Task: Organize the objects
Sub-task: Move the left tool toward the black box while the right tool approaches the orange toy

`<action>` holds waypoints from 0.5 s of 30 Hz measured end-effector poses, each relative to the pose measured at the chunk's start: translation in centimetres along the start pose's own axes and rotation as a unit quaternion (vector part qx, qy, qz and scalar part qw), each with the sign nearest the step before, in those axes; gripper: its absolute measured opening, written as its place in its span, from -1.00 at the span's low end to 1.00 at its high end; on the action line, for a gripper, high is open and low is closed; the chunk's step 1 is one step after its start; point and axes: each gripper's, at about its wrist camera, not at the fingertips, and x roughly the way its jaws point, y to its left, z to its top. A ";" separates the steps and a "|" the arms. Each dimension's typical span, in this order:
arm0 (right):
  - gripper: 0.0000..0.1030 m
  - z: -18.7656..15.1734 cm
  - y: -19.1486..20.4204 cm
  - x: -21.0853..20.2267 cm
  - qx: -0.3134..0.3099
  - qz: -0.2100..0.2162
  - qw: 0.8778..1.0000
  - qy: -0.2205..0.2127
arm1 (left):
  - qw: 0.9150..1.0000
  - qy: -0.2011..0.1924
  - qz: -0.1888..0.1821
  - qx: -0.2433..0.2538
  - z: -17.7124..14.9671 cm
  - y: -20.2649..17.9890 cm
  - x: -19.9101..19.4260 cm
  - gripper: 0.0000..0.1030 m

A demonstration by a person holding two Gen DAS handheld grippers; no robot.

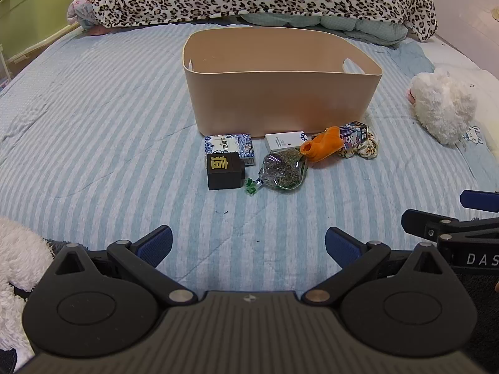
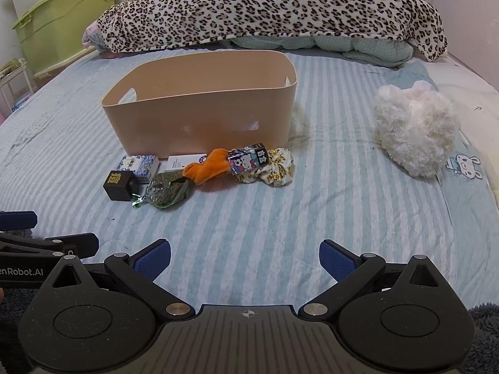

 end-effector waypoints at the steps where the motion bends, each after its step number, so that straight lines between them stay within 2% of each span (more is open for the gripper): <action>1: 1.00 0.0 0.0 0.0 0.000 0.000 1.000 0.000 | 1.000 0.000 0.000 0.000 0.0 0.0 0.0 1.00; 15: 1.00 0.0 0.0 0.2 0.000 0.001 1.000 0.000 | 1.000 0.001 0.000 0.001 0.0 -0.1 0.0 1.00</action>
